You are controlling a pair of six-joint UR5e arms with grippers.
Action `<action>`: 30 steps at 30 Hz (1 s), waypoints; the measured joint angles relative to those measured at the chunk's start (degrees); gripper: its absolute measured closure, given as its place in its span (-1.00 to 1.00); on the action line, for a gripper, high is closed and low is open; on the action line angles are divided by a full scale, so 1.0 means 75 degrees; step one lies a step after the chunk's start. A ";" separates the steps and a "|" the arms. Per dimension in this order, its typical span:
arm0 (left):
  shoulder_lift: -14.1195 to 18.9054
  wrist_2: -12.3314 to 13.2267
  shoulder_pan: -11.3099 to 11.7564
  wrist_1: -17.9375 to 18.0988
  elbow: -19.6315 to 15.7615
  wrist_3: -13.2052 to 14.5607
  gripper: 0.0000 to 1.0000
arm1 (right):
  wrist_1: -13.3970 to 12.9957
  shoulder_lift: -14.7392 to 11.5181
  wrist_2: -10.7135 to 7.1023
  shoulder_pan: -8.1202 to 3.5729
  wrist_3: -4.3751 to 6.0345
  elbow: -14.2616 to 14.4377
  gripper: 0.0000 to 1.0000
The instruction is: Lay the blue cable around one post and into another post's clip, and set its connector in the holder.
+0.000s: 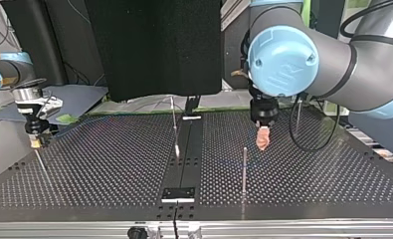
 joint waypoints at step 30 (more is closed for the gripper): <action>0.0644 0.1453 -0.0229 0.1917 -0.2043 -0.0293 -0.99 | 0.0000 0.0000 0.0000 -0.0001 0.0000 0.0000 -1.00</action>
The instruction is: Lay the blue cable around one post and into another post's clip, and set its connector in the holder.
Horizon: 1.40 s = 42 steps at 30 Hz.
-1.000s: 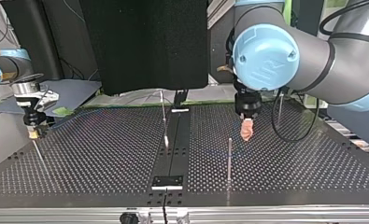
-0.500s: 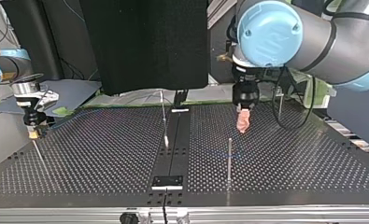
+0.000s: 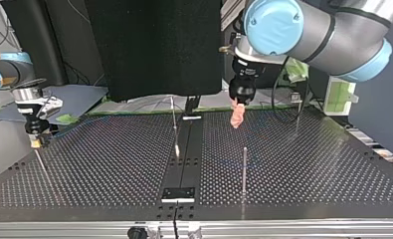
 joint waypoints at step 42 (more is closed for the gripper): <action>-0.1673 -0.0113 -0.0275 0.3210 -0.3215 0.0274 -0.99 | 0.0000 0.0000 0.0000 0.0001 0.0000 0.0000 -1.00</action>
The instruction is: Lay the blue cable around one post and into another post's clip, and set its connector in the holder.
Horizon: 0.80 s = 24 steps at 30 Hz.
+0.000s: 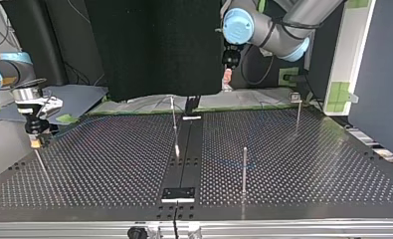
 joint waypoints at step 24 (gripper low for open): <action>0.0008 0.0340 0.0000 0.1894 -0.1892 -0.0517 -0.99 | 0.0000 0.0000 0.0000 0.0000 0.0000 0.0000 -1.00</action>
